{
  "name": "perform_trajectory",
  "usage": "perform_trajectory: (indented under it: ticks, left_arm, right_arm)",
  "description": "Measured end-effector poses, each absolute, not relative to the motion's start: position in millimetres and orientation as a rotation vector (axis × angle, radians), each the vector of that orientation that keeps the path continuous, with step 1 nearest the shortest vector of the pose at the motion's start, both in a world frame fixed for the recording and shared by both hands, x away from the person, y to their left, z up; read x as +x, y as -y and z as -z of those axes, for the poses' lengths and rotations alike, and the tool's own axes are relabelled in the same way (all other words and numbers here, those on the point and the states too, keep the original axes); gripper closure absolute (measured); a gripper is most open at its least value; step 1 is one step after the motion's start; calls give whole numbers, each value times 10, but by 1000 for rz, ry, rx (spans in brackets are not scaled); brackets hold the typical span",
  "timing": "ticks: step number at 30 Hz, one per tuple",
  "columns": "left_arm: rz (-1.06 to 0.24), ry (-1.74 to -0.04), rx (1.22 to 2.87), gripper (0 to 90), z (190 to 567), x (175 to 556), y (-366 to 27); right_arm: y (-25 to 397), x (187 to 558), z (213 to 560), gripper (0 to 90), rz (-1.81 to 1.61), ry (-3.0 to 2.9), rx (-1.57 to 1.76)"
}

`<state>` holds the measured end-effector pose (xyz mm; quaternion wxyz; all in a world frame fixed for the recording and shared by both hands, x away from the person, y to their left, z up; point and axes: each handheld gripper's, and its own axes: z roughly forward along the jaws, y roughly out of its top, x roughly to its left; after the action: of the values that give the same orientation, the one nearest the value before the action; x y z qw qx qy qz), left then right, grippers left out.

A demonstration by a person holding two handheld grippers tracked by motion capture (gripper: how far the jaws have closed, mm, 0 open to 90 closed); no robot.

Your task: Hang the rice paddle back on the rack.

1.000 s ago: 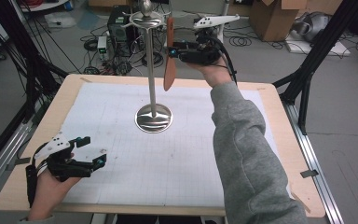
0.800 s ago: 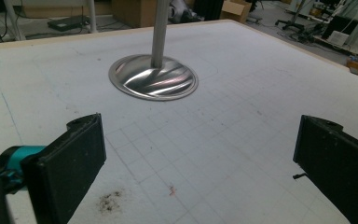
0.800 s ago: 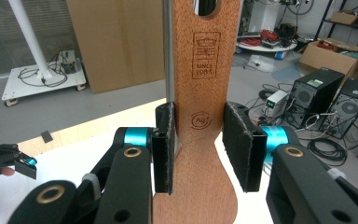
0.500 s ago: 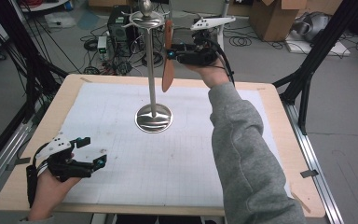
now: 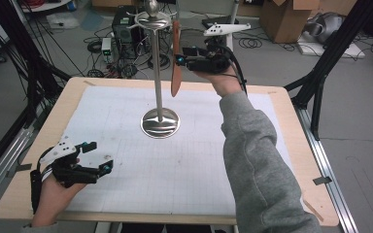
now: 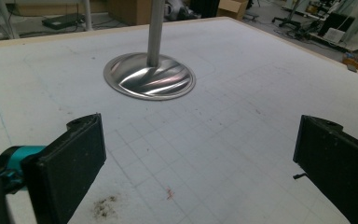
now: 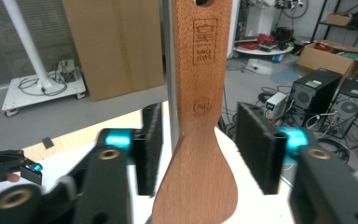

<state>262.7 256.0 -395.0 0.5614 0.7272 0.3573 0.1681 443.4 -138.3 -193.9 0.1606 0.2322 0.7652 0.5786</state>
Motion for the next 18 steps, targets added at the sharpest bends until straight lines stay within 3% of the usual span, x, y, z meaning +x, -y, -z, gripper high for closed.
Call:
perform_trajectory:
  ticks: [18]
  left_arm:
    - [-383, -828, 1695, 27, 3913, 2699, -2513]
  right_arm:
    - [1634, 4199, 2197, 160, -1637, -2212, 676]
